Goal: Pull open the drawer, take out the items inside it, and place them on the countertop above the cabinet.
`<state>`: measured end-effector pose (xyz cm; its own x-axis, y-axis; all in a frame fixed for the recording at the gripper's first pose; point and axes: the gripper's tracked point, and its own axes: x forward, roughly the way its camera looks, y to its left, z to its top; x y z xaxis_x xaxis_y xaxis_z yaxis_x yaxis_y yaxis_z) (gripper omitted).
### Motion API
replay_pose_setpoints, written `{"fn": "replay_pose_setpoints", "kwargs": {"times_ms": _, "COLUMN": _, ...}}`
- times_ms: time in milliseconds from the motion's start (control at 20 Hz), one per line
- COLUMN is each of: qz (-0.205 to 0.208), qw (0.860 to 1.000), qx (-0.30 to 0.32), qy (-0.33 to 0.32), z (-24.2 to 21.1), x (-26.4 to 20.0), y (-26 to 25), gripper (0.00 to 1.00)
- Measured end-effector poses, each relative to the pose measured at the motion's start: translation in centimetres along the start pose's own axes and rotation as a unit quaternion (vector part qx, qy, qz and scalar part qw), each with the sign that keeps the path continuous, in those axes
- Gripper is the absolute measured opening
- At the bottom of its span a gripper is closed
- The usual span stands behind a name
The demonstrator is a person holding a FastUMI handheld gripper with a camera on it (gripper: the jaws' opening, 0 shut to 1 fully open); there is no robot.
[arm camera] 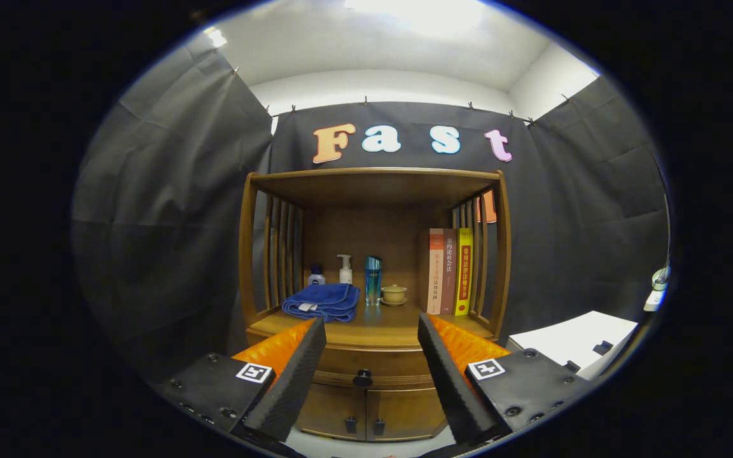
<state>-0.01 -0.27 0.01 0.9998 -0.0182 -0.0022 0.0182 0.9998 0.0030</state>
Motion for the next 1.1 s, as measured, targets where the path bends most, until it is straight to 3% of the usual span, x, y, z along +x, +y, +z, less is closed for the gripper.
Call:
{"fn": "replay_pose_setpoints", "kwargs": {"times_ms": 650, "qz": 0.016, "qw": 1.000, "qx": -0.019, "qy": -0.005, "z": -3.8, "x": 4.5, "y": 2.3, "gripper": 0.96}}
{"fn": "replay_pose_setpoints", "kwargs": {"times_ms": 1100, "qz": -0.004, "qw": 0.999, "qx": -0.008, "qy": 0.052, "z": -16.5, "x": 7.7, "y": 2.7, "gripper": 0.96}}
